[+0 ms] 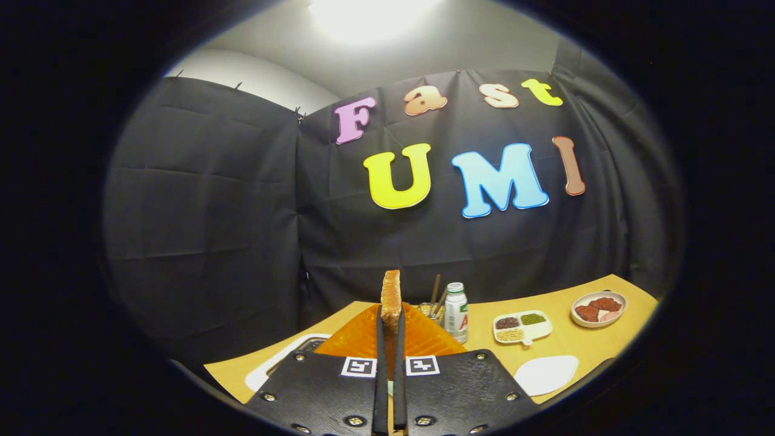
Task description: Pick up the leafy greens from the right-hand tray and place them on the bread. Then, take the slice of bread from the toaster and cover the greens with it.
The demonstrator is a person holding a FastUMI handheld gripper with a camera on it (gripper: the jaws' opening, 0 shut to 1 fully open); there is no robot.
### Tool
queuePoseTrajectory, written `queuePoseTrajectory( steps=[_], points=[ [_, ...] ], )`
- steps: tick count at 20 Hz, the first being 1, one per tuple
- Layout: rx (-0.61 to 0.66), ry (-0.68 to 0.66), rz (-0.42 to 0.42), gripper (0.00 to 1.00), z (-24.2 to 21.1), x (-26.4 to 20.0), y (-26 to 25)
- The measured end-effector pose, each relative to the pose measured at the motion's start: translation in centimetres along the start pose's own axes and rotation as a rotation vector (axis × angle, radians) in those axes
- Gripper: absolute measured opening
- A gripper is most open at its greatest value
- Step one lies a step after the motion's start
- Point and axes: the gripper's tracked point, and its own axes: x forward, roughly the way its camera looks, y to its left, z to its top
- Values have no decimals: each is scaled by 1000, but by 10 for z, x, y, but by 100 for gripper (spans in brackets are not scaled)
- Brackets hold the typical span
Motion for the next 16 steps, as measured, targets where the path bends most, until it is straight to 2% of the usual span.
queuePoseTrajectory(
  steps=[6,16],
  points=[
    [-29,74,-29,4,-35,10,-38],
    [-43,161,44,4,-90,45,-36]
  ],
)
